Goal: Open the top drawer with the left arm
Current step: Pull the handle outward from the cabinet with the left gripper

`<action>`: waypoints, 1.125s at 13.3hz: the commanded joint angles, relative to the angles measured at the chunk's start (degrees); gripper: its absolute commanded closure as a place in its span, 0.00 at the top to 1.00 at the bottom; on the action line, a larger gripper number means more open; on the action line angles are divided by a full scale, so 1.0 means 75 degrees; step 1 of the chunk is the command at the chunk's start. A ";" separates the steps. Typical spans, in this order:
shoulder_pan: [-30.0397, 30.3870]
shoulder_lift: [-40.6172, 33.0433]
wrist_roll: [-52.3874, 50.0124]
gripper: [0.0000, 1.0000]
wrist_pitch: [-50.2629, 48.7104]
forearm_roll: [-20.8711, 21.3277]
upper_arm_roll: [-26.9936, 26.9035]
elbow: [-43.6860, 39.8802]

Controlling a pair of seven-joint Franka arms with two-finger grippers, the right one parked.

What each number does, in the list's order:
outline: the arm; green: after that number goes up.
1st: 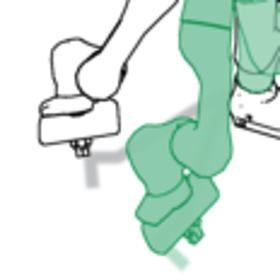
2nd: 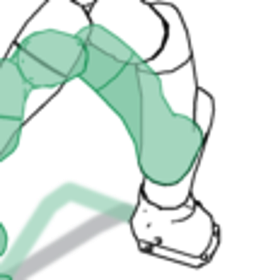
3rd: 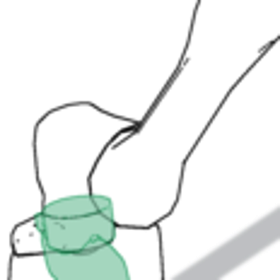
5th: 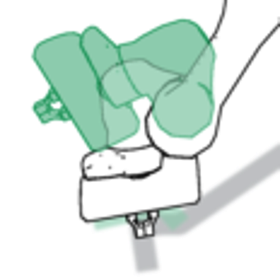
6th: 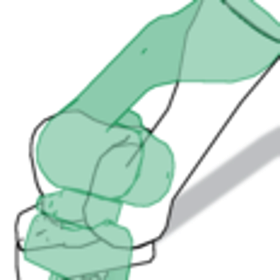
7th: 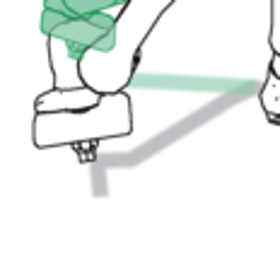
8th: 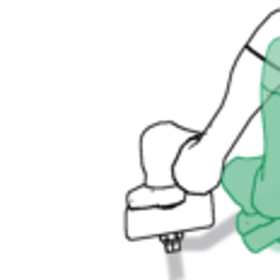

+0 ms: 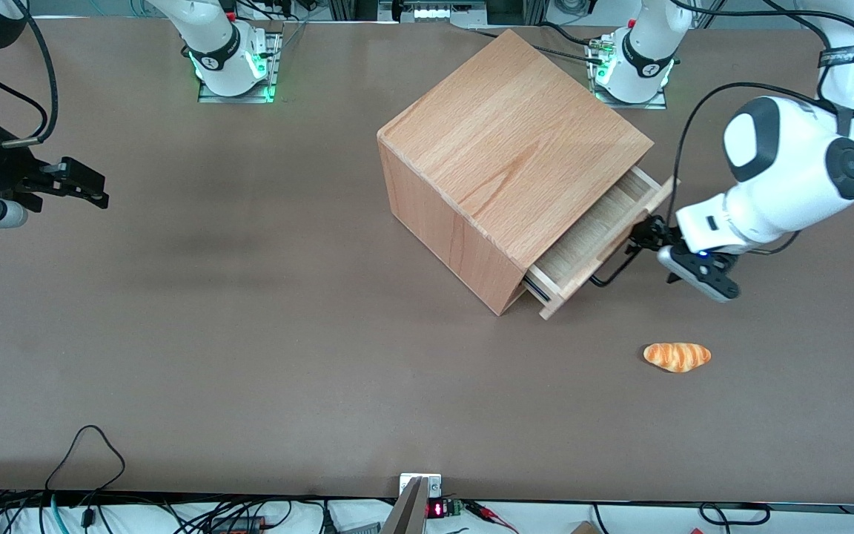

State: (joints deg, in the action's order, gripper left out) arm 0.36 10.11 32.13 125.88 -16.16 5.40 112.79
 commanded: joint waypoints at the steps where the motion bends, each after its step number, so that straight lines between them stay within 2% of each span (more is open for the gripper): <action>1: 0.0092 0.0211 0.0110 1.00 0.0523 0.0338 -0.0356 -0.0004; 6: 0.0327 0.0211 0.0076 1.00 0.0840 0.1216 -0.0626 -0.0284; 10: 0.0315 0.0094 -0.0019 1.00 0.0492 0.1065 -0.0638 -0.0986; 12: 0.0303 0.0071 -0.0019 1.00 0.0116 0.0657 -0.0638 -0.1175; 15: 0.0303 -0.0035 -0.0042 1.00 -0.0352 0.0619 -0.0638 -0.1350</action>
State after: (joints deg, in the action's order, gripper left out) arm 2.42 11.10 31.76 126.85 -10.47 0.82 104.75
